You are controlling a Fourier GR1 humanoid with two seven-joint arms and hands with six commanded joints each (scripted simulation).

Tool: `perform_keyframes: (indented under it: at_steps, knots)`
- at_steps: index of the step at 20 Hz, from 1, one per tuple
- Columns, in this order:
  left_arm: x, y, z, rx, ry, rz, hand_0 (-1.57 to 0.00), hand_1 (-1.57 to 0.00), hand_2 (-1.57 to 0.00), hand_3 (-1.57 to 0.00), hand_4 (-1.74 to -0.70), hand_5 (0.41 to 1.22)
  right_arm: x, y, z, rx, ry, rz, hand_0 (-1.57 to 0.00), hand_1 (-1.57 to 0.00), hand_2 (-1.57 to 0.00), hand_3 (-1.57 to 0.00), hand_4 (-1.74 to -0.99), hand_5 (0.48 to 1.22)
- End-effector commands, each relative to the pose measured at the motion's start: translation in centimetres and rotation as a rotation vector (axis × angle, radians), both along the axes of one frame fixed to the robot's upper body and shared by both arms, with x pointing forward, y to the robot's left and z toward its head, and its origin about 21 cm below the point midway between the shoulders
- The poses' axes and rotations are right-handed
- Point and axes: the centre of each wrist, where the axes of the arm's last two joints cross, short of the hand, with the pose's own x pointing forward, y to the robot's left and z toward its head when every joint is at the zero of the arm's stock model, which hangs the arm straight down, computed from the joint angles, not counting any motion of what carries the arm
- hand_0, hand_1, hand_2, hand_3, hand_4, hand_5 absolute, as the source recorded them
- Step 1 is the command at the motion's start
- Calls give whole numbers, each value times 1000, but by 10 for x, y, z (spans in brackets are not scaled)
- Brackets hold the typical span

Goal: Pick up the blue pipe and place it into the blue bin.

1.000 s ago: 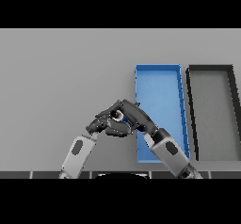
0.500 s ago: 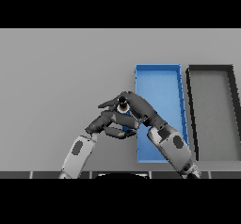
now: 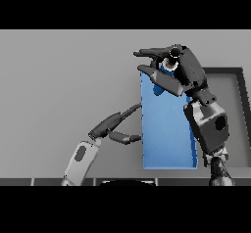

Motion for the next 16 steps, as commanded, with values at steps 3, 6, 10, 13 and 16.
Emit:
perform_keyframes:
  at_steps: [3,6,10,13,16]
  knots:
    - [-2,5,0,-6,1,1,0,0,0,0,-890,415,14,-33,-4,18,54,-132,-1571,-1571,-1571,-1571,-1741,1221]
    - [0,4,-1,14,-19,4,1,1,1,1,-877,412,21,-63,-21,-18,111,-252,-1571,-1571,-1571,-1571,-1741,1221]
    - [-1,6,0,16,-25,-1,1,1,1,1,-867,419,13,-97,-65,-4,247,-352,-1571,-1571,-1571,-1571,-1741,1221]
    - [-3,5,-3,10,-10,-3,1,1,1,1,-870,421,-4,-108,-101,-10,348,-395,-1571,-1571,-1571,-1571,-1741,1221]
    - [-10,8,-4,-10,-5,-9,1,1,1,1,-878,423,-19,-114,-133,-8,460,-455,-1571,-1571,-1571,-1571,-1741,1221]
